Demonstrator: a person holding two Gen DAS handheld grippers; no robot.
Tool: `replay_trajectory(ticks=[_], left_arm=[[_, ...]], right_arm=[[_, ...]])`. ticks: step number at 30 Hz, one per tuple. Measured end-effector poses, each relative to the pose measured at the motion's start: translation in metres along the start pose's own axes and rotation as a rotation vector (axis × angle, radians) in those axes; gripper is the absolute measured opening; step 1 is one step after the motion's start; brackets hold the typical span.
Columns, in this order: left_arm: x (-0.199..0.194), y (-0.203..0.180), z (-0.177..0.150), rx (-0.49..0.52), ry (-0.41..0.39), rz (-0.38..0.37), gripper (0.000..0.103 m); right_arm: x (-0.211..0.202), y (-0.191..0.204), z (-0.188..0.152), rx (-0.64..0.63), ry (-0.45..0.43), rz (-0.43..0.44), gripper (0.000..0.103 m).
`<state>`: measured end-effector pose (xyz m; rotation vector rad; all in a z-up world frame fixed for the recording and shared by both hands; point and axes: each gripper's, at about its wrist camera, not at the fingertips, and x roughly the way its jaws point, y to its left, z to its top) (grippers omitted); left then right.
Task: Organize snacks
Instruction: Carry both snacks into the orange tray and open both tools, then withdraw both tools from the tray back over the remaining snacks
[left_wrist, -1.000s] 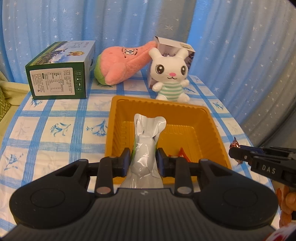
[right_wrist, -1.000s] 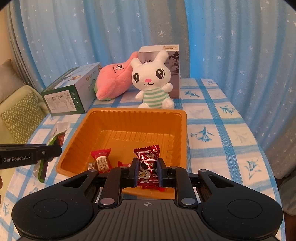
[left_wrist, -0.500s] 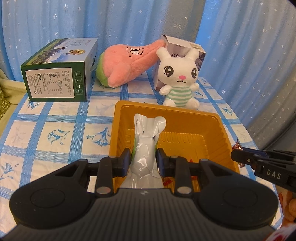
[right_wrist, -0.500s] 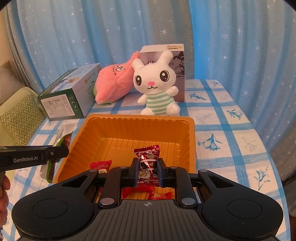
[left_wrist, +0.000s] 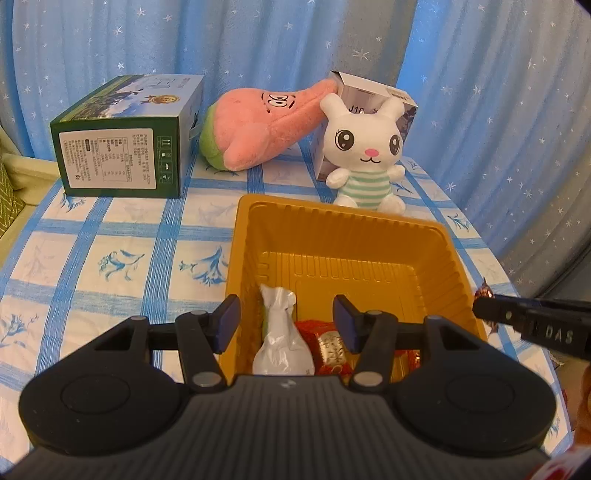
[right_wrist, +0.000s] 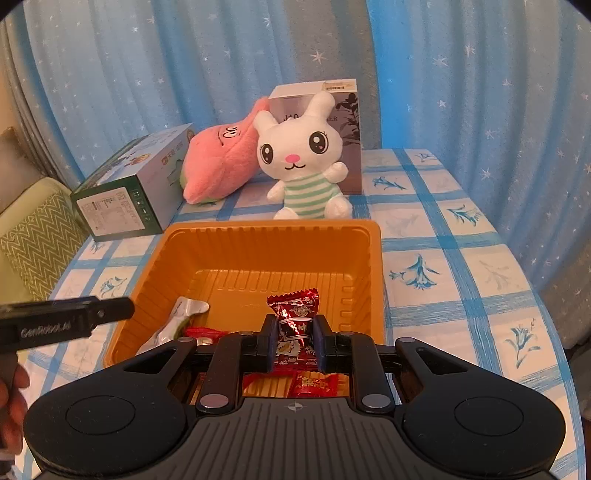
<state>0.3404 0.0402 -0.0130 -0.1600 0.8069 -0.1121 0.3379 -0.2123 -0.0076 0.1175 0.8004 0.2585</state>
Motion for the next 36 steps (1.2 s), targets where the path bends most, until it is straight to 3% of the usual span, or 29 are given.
replay_trajectory(ticks=[12,13,14,15,16,24,36], left_arm=[[-0.013,-0.007,-0.011,0.038,-0.016,0.0,0.061],[-0.015,-0.008,-0.012,0.041,-0.018,0.001,0.064],[-0.016,-0.008,-0.014,0.048,-0.02,0.002,0.066],[-0.019,-0.009,-0.016,0.059,-0.025,0.006,0.067],[-0.022,-0.01,-0.019,0.069,-0.03,0.009,0.068],[-0.052,-0.017,-0.052,0.079,-0.043,0.004,0.073],[-0.115,-0.03,-0.11,0.062,-0.044,-0.001,0.081]], right_arm=[[0.001,-0.005,0.007,0.043,-0.024,0.03,0.021],[0.002,-0.007,0.008,0.058,-0.022,0.04,0.028],[0.002,-0.009,0.007,0.074,-0.023,0.043,0.055],[0.001,-0.01,0.007,0.087,-0.033,0.046,0.067],[-0.003,-0.012,0.005,0.093,-0.049,0.05,0.071],[-0.028,-0.02,-0.015,0.099,-0.048,0.023,0.071],[-0.097,-0.014,-0.088,0.133,-0.013,-0.034,0.071]])
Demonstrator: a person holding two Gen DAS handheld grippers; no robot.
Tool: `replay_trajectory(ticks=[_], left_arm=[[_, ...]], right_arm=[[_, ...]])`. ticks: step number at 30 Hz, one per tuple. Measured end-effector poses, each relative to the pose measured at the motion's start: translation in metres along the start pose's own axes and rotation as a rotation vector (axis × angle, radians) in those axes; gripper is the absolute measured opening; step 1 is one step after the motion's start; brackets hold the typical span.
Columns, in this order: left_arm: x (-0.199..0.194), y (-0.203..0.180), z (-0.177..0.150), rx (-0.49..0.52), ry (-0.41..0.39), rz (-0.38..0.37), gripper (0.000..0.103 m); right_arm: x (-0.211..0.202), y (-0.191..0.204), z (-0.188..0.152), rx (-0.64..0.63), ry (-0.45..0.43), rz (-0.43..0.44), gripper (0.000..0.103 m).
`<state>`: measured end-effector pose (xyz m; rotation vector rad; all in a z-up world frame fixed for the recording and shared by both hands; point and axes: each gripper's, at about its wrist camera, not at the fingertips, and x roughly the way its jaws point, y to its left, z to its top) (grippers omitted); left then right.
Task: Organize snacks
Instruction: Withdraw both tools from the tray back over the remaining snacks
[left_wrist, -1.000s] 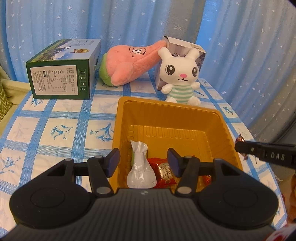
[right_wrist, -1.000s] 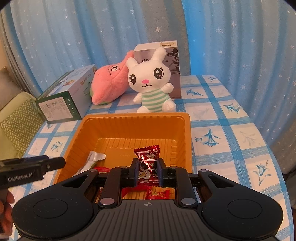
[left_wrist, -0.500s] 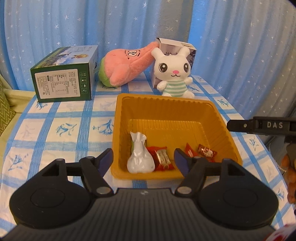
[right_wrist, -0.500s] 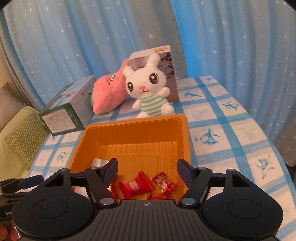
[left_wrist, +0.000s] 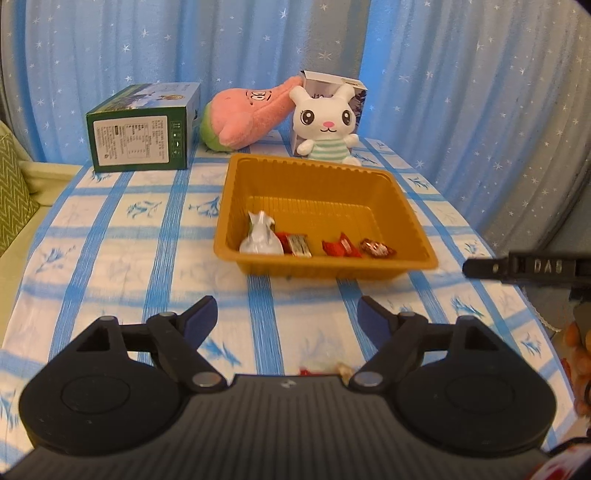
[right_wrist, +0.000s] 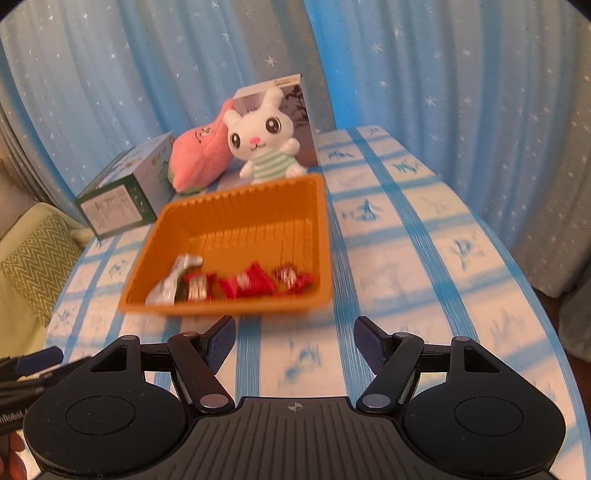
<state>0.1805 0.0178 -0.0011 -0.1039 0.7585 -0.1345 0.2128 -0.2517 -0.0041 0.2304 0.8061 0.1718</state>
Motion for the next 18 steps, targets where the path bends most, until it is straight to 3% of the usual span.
replay_trajectory(ticks=[18], left_arm=[[-0.077,-0.012,-0.055,0.023,0.01,0.017,0.092]], right_arm=[[-0.086,0.008,-0.092,-0.02,0.019,-0.015,0.071]])
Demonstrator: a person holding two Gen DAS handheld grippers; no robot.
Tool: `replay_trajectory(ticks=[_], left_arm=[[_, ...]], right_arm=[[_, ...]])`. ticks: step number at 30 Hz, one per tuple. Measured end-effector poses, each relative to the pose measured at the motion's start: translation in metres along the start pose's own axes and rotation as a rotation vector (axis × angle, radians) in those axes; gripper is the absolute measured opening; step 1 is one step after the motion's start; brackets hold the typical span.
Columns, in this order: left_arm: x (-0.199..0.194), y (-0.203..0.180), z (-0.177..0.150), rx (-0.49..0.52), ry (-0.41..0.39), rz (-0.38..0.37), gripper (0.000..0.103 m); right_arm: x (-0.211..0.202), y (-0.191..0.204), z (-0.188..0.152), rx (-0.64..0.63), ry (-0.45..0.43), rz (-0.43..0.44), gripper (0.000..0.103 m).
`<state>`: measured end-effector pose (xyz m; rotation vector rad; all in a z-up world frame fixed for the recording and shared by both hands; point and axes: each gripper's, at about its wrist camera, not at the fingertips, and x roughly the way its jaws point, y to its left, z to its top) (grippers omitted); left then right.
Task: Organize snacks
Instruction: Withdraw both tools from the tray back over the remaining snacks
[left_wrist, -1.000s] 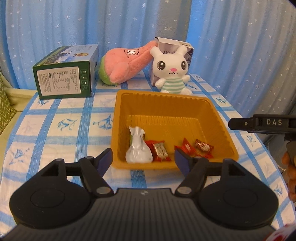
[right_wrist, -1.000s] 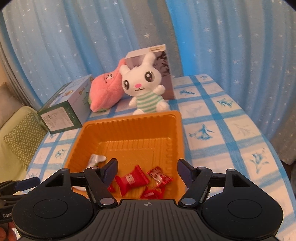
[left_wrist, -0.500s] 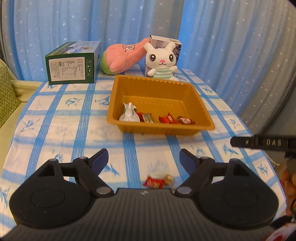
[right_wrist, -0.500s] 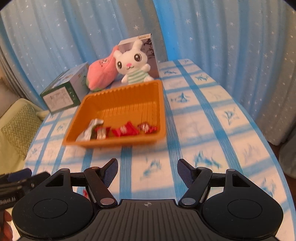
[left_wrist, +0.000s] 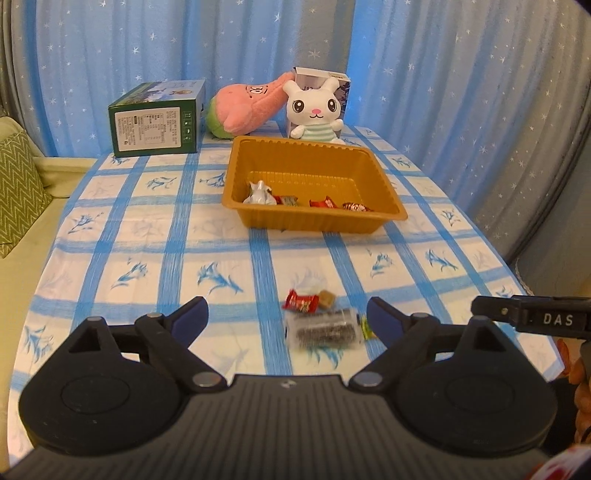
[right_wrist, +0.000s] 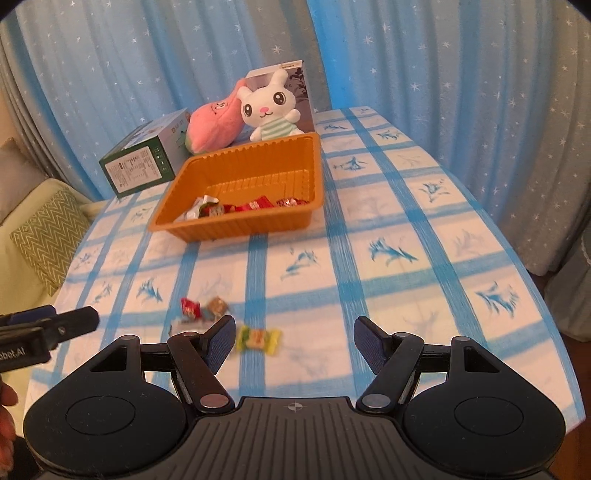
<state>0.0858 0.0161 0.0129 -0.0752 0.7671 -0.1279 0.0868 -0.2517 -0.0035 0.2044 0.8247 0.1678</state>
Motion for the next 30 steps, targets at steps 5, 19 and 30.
replay_trajectory(ticks=[5,19,30], left_arm=[[-0.012,0.002,-0.012,0.011,0.008,0.008,0.092],[-0.021,0.002,-0.033,0.026,0.029,0.008,0.092],[-0.008,0.0,-0.037,0.07,0.061,-0.047,0.092]], right_arm=[[-0.012,-0.003,-0.015,0.002,0.004,-0.004,0.071],[-0.017,0.001,-0.032,-0.031,0.012,-0.007,0.071],[-0.005,-0.001,-0.032,-0.06,0.026,-0.013,0.071]])
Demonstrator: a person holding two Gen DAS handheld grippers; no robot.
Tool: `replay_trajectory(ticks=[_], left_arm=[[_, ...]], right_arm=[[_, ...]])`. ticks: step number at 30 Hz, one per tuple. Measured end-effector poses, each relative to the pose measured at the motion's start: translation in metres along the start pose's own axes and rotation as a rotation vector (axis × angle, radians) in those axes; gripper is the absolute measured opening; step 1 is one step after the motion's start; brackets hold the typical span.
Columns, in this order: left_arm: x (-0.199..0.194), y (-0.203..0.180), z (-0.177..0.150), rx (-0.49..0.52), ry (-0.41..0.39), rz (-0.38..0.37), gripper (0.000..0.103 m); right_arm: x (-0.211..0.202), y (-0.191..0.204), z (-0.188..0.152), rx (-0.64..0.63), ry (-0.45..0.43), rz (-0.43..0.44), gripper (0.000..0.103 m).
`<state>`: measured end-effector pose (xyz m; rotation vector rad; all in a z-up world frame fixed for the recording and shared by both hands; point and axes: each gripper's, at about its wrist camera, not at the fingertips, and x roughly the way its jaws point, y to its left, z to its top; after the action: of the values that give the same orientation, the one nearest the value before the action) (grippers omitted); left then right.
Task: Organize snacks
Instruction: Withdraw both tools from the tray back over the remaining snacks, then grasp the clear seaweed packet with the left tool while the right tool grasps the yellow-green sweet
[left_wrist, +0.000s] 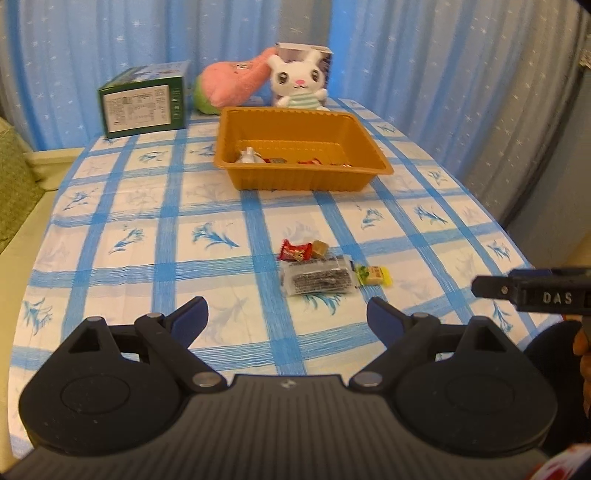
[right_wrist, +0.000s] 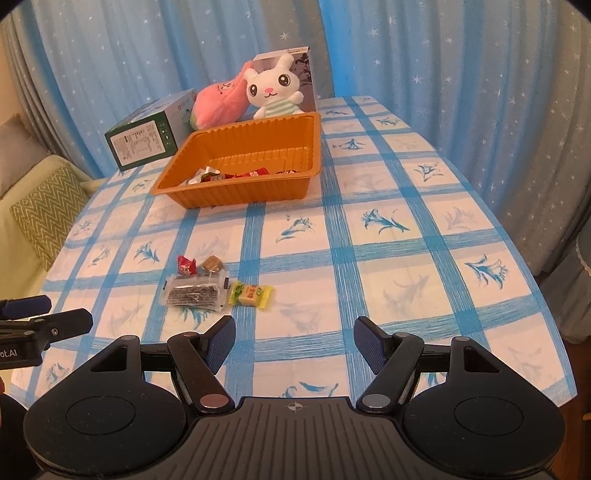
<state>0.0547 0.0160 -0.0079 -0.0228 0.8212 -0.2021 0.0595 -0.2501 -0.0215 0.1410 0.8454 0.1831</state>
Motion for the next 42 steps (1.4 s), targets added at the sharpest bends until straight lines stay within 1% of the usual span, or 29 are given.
replay_trajectory(ticks=[3,5,6,8,13,20,24,27,30,34,36,40,42], left_arm=[[0.01,-0.003,0.001,0.057,0.021,-0.041,0.091],[0.017,-0.007,0.003,0.108,0.036,-0.075,0.086],[0.021,-0.009,0.004,0.132,0.043,-0.084,0.086],[0.03,-0.013,0.006,0.19,0.052,-0.099,0.081],[0.059,-0.023,0.01,0.347,0.067,-0.12,0.079],[0.106,-0.028,0.021,0.514,0.125,-0.154,0.063],[0.128,-0.031,0.029,0.614,0.147,-0.196,0.061],[0.144,-0.034,0.032,0.666,0.161,-0.226,0.061],[0.156,-0.035,0.035,0.691,0.181,-0.254,0.061],[0.166,-0.035,0.039,0.694,0.205,-0.287,0.059],[0.168,-0.035,0.04,0.676,0.225,-0.299,0.053],[0.166,-0.033,0.033,0.65,0.252,-0.28,0.039],[0.163,-0.03,0.029,0.608,0.262,-0.268,0.035]], right_arm=[[0.006,0.0,0.002,-0.033,-0.002,0.003,0.071],[0.01,-0.001,0.002,-0.05,0.001,0.007,0.071],[0.013,-0.001,0.002,-0.057,0.003,0.01,0.071],[0.019,-0.003,0.002,-0.066,0.013,0.015,0.071],[0.035,-0.006,0.003,-0.077,0.037,0.037,0.071],[0.059,-0.011,0.007,-0.09,0.057,0.028,0.07],[0.07,-0.015,0.011,-0.082,0.062,0.026,0.07],[0.076,-0.018,0.014,-0.071,0.064,0.026,0.07],[0.081,-0.019,0.015,-0.072,0.073,0.028,0.07],[0.087,-0.019,0.016,-0.077,0.085,0.033,0.07],[0.09,-0.019,0.016,-0.075,0.09,0.034,0.07],[0.096,-0.018,0.018,-0.081,0.104,0.046,0.07],[0.1,-0.017,0.018,-0.096,0.117,0.06,0.07]])
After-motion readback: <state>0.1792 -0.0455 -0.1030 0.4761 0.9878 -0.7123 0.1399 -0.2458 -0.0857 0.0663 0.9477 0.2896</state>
